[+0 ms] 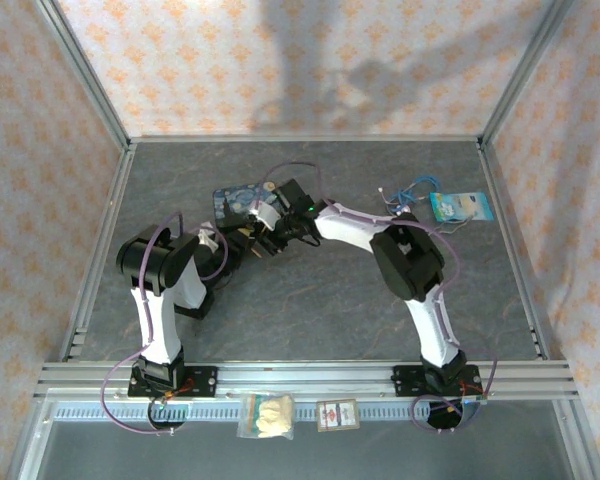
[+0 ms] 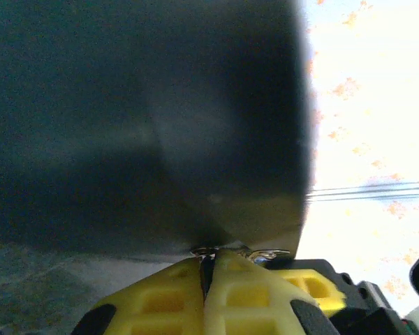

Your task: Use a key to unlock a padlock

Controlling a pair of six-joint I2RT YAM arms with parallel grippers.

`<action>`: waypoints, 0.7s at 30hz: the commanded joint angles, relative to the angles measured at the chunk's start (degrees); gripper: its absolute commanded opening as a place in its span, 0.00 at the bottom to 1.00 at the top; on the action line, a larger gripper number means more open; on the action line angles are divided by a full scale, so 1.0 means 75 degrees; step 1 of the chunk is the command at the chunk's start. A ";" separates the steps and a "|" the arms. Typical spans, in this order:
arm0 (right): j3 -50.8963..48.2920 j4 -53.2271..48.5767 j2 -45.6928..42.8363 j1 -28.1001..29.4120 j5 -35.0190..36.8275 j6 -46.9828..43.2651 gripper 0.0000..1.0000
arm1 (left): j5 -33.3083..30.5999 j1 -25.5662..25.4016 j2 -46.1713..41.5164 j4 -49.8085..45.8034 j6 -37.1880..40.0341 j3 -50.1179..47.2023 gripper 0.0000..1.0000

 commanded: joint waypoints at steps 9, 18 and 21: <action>-0.0236 0.2169 -0.1044 -0.0300 0.3313 0.4665 0.56 | 0.0247 0.0075 -0.0008 0.1322 0.0410 -0.0539 0.00; 0.0988 0.2077 0.0461 -0.0254 0.3146 0.5867 0.67 | 0.0196 0.0084 0.0147 0.1678 0.0388 -0.1050 0.00; 0.0902 0.2080 0.0650 -0.0161 0.3531 0.6037 0.67 | 0.0176 0.0077 0.0152 0.1675 0.0350 -0.1002 0.00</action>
